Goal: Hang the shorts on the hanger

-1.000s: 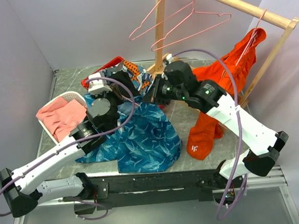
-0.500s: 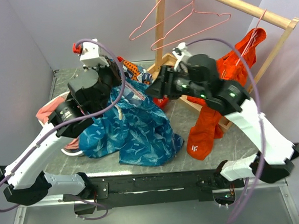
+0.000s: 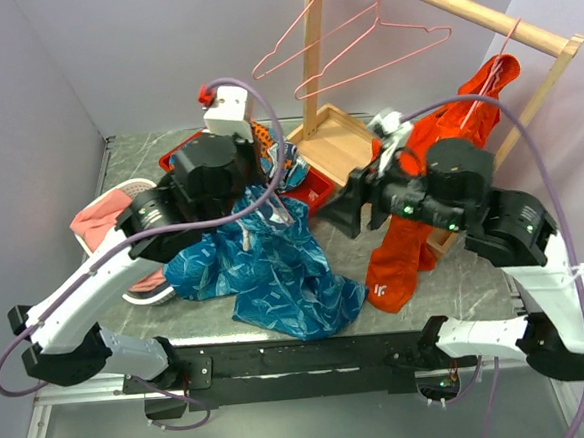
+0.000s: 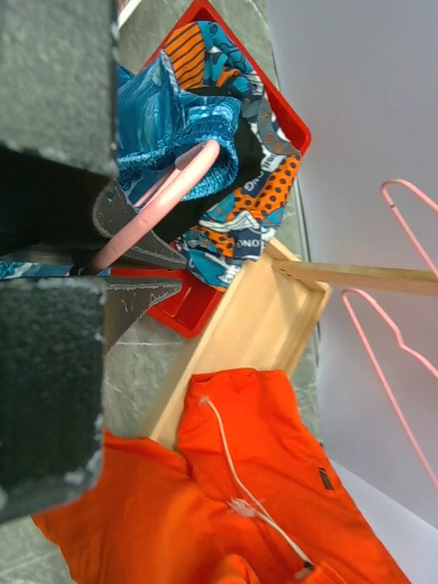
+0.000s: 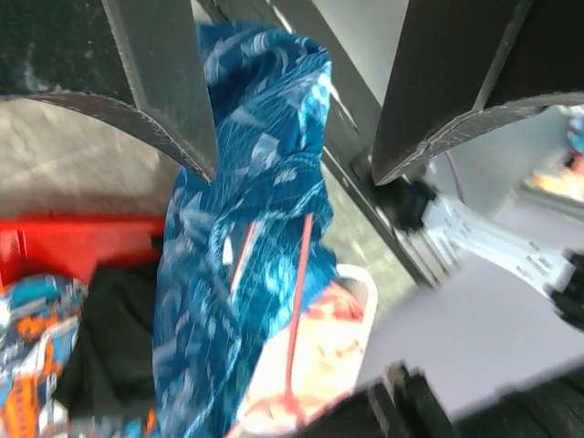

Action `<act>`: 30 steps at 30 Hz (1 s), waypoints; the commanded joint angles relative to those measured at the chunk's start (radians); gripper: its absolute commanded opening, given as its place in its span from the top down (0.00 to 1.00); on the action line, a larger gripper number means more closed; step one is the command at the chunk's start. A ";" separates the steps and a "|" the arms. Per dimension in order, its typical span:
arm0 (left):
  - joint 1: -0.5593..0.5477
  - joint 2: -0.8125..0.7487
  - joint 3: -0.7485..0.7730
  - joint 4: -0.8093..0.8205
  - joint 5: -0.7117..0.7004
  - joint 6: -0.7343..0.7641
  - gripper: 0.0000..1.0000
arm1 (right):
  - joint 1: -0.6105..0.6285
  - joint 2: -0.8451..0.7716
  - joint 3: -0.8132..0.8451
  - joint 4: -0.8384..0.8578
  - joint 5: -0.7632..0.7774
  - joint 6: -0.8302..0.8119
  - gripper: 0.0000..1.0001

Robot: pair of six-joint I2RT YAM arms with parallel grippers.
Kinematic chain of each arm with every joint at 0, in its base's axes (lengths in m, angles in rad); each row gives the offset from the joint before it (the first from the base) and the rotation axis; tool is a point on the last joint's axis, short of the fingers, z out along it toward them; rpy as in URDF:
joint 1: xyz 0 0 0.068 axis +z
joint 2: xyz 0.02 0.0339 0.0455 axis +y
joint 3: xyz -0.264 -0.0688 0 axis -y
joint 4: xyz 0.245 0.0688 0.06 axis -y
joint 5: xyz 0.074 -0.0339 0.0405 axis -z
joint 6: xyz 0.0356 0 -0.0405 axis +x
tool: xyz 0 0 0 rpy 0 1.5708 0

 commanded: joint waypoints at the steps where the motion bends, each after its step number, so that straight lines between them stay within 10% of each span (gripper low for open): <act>1: -0.017 0.027 0.062 0.010 -0.051 -0.011 0.99 | 0.108 0.049 0.012 -0.131 0.232 -0.042 0.22; 30: -0.050 0.102 0.094 0.023 -0.042 -0.043 0.99 | 0.261 0.083 -0.202 -0.168 0.378 0.029 0.18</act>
